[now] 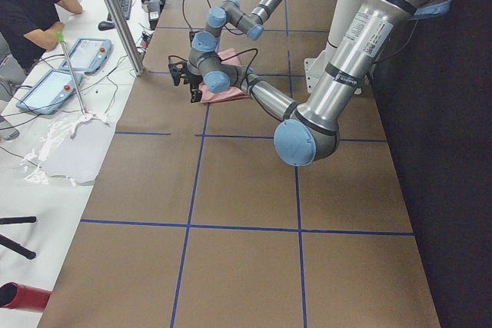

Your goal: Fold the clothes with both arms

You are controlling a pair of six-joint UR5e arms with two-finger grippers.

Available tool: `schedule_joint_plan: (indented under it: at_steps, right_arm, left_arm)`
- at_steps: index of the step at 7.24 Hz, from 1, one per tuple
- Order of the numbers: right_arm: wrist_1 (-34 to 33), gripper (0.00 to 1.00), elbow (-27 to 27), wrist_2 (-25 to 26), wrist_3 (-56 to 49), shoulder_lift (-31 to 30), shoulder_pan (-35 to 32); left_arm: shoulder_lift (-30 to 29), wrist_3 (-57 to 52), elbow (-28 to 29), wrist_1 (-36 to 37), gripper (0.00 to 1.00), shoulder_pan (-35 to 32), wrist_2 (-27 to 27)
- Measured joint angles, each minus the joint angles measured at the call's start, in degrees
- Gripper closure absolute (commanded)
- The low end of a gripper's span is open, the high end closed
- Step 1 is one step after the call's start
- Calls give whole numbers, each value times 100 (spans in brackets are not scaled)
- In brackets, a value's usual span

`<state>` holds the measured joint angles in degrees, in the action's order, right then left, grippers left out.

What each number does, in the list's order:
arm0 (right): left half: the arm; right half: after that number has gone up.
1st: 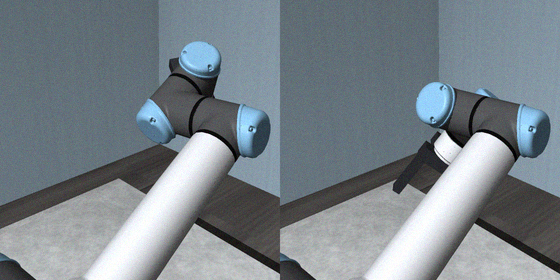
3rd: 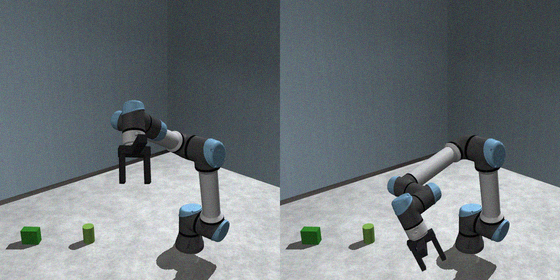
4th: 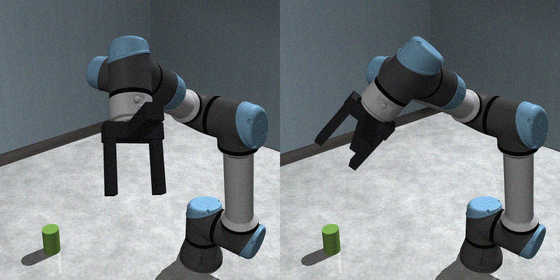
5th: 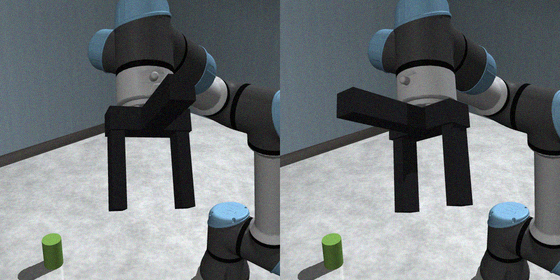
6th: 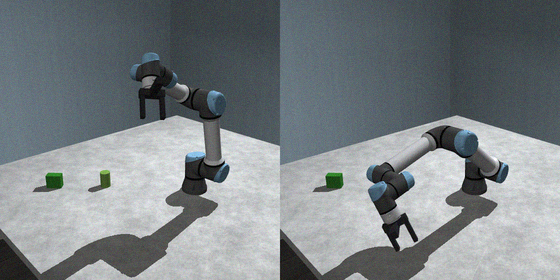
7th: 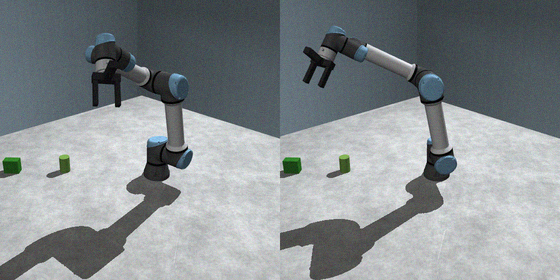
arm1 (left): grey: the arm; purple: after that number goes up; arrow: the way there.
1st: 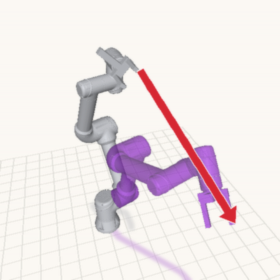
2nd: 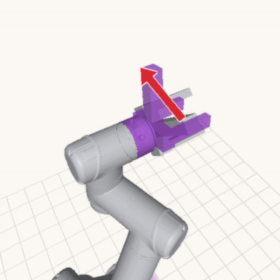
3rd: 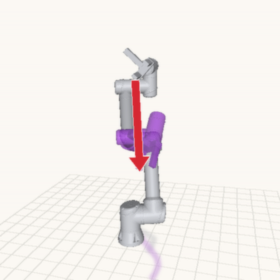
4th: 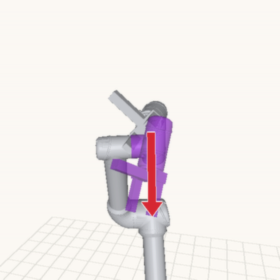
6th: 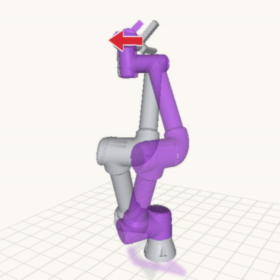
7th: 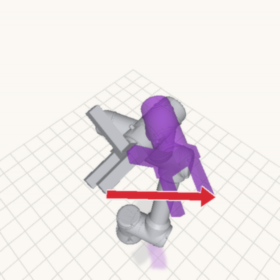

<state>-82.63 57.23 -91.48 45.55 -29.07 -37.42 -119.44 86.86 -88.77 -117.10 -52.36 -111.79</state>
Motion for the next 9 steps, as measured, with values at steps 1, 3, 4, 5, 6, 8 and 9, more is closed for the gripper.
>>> schedule_joint_plan:
  at_steps: [1,3,4,5,6,8,9]
  right_arm:
    - [37,0,-48,7,-180,-5,-206]
    - [108,0,-10,-375,-536,-85,-761]
    - [103,0,208,-912,-867,-337,-1199]
    - [74,0,543,-1513,-1266,-755,-1705]
    - [14,0,950,-2161,-1951,-1370,-2369]
    - [-241,0,1413,-3017,-3755,-2462,-3598]
    - [-504,0,1488,-3312,-4627,-2899,-4158]
  left_arm:
    - [17,5,-31,2,0,-1,-1]
    - [55,-75,-53,1,0,-57,-66]
    - [81,-323,-79,11,0,-207,-221]
    - [156,-824,-115,33,0,-458,-414]
    - [310,-1557,-132,62,0,-831,-619]
    - [746,-3310,-114,112,0,-1671,-1031]
    - [943,-4238,-103,254,0,-2067,-1228]
